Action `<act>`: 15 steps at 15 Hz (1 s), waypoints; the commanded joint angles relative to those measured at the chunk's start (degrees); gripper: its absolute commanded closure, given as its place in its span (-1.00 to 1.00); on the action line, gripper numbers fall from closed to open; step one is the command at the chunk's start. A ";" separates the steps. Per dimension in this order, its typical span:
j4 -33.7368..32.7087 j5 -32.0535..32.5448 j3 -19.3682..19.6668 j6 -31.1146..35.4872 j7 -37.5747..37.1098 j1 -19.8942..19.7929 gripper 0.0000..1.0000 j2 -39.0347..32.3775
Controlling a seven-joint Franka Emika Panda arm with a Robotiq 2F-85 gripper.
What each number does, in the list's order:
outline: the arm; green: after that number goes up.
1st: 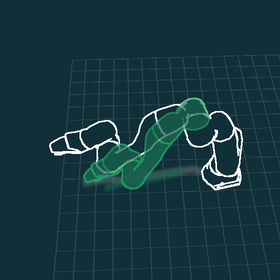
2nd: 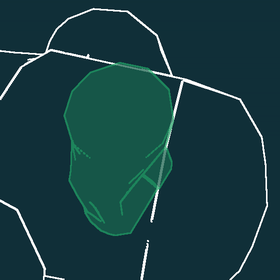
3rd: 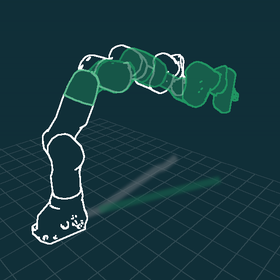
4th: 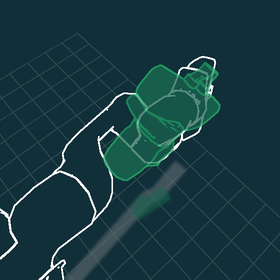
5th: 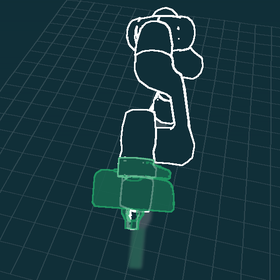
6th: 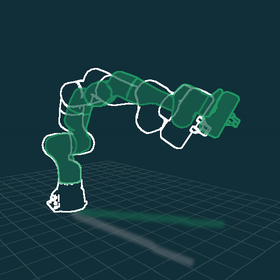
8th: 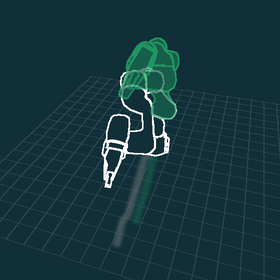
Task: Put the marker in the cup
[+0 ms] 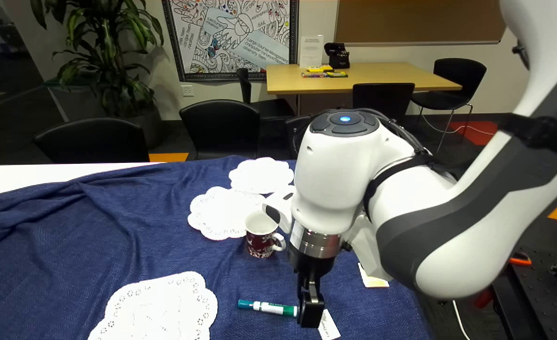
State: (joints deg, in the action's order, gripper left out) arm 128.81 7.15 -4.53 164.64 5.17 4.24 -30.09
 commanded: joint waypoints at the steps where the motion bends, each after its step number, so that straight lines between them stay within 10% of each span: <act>1: -2.61 -0.53 0.66 4.01 -0.48 0.30 -1.00 -3.73; 12: -15.20 -1.09 1.99 3.42 -1.19 0.55 -1.00 -15.20; 15: -18.08 -1.19 1.88 2.66 -1.31 0.75 -0.74 -17.51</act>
State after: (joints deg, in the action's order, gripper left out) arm 114.49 7.08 -2.80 168.63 5.03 4.31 -45.13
